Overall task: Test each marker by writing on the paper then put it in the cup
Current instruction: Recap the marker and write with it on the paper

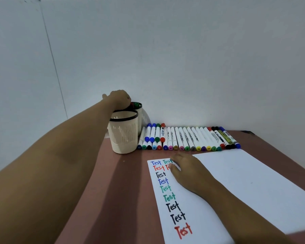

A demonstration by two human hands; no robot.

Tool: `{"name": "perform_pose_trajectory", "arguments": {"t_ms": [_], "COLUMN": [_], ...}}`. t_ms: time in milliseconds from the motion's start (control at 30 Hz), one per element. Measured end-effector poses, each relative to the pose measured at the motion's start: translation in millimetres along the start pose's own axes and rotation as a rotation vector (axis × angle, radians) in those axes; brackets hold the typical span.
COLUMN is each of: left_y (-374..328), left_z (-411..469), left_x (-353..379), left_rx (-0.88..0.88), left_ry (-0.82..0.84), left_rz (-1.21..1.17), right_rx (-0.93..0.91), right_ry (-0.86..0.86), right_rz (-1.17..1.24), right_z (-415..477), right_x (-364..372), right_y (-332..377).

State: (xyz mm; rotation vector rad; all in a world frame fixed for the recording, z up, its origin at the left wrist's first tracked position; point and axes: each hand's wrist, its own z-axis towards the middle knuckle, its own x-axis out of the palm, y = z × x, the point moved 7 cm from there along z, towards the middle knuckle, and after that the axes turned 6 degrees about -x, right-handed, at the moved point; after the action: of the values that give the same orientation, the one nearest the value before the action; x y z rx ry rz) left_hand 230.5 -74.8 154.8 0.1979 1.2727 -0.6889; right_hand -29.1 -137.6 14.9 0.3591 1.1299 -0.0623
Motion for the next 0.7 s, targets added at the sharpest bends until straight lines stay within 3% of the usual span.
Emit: {"name": "perform_pose_trajectory", "arguments": {"t_ms": [333, 400, 500, 700], "left_y": [-39, -43, -44, -31], "left_z": [-101, -134, -168, -187], "left_x": [-47, -37, 4, 95], "left_rx": [0.308, 0.388, 0.43, 0.353], "left_ry": [-0.315, -0.313, -0.188, 0.252], "left_rz": [-0.386, -0.462, -0.425, -0.183], "right_rx": [0.018, 0.016, 0.02, 0.008], "right_ry": [0.004, 0.009, 0.007, -0.006], "right_rz": [0.006, 0.014, 0.027, -0.08], "right_z": [-1, -2, -1, -1], "right_x": [-1, -1, 0, -1], "right_y": [2, 3, 2, 7]}}
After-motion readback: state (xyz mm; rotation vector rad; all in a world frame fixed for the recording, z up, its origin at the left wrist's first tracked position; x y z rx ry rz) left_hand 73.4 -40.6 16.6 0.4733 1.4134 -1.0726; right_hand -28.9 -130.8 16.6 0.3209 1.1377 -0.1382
